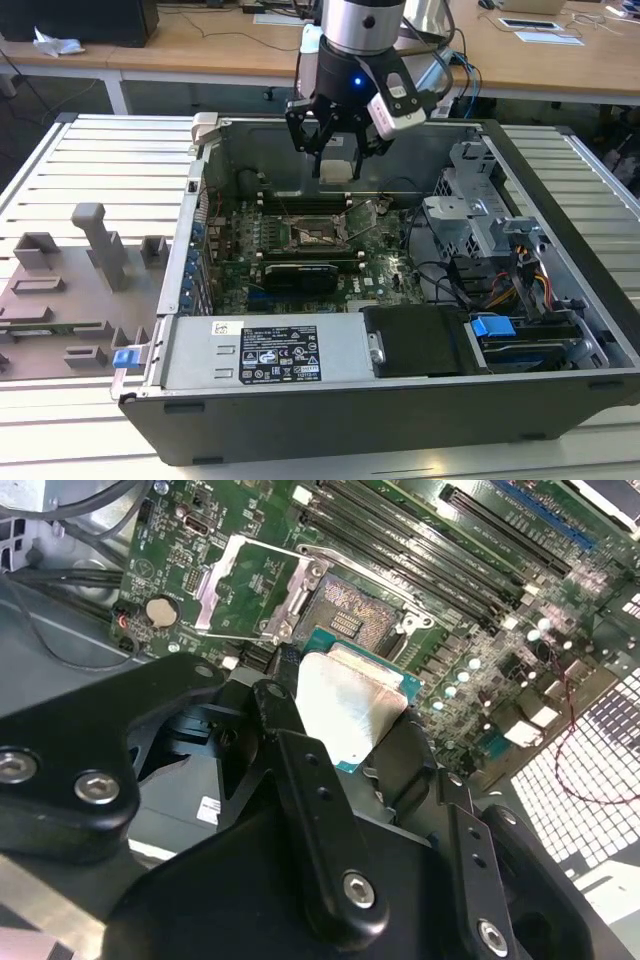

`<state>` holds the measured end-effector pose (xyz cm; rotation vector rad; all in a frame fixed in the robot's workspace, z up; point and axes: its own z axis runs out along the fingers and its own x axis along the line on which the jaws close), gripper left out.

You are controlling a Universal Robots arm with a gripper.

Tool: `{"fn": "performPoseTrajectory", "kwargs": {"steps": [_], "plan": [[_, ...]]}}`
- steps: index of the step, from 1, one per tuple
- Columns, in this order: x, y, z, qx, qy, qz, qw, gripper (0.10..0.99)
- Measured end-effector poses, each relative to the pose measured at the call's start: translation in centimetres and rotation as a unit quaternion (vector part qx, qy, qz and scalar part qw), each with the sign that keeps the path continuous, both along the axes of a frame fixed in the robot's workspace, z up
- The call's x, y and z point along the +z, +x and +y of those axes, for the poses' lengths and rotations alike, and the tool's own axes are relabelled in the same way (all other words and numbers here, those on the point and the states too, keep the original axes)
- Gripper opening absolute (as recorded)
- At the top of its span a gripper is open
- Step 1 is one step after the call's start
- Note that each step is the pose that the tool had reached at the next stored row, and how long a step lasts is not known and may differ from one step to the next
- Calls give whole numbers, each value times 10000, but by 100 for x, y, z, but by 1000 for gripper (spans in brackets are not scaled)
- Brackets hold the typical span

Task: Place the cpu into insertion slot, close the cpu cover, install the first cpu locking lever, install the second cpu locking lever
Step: 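Place the cpu into insertion slot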

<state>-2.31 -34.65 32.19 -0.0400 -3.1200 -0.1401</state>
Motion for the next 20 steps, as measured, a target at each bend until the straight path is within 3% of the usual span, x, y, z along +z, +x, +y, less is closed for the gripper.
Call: {"fn": "performPoseTrajectory", "kwargs": {"steps": [11, 20], "plan": [[-151, 0, 0, 0, -1, 0, 10000, 545], [-312, -41, 47, 0, -62, 0, 10000, 545]]}}
